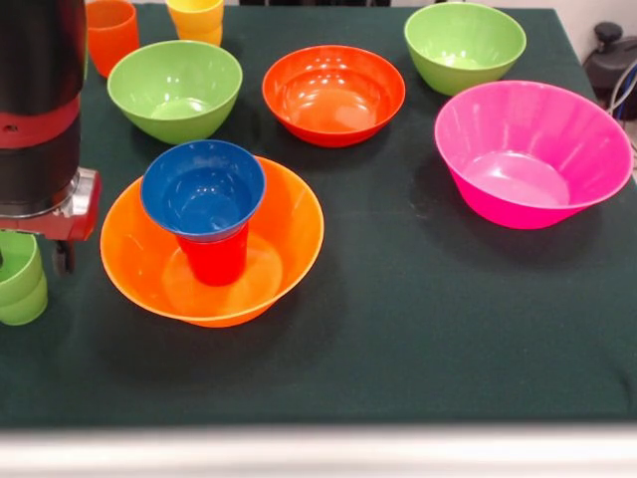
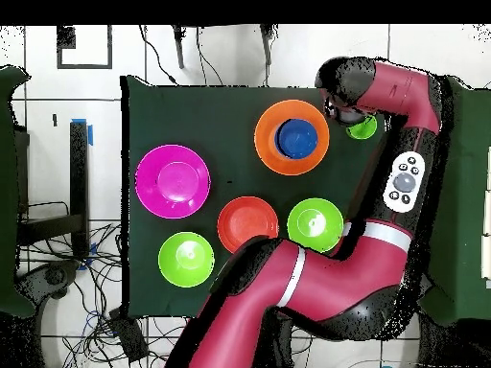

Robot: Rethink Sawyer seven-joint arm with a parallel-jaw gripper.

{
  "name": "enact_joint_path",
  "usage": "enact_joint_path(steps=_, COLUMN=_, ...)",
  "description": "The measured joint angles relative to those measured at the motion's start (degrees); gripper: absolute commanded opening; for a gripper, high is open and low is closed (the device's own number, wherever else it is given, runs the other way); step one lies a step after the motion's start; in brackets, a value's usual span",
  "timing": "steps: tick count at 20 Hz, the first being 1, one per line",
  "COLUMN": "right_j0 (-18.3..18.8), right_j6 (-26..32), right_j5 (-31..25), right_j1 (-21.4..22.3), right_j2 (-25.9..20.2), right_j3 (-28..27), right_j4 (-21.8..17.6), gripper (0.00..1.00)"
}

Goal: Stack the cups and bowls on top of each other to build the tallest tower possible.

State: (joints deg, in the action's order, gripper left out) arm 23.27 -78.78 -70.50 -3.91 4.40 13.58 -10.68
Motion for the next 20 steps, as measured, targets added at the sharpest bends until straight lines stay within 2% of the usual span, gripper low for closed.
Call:
enact_joint_path(steps=11, right_j0=0.6, right_j6=0.0, right_j5=0.0, right_j1=-6.0, right_j2=0.0, right_j3=-4.7, right_j4=-0.2, gripper=1.00)
enact_joint_path(steps=12, right_j0=0.7, right_j6=0.0, right_j5=0.0, right_j1=-7.5, right_j2=0.0, right_j3=-6.1, right_j4=-0.2, gripper=0.00)
enact_joint_path(steps=20, right_j0=1.1, right_j6=0.0, right_j5=0.5, right_j1=-8.3, right_j2=0.8, right_j3=-9.2, right_j4=-0.4, gripper=0.00)
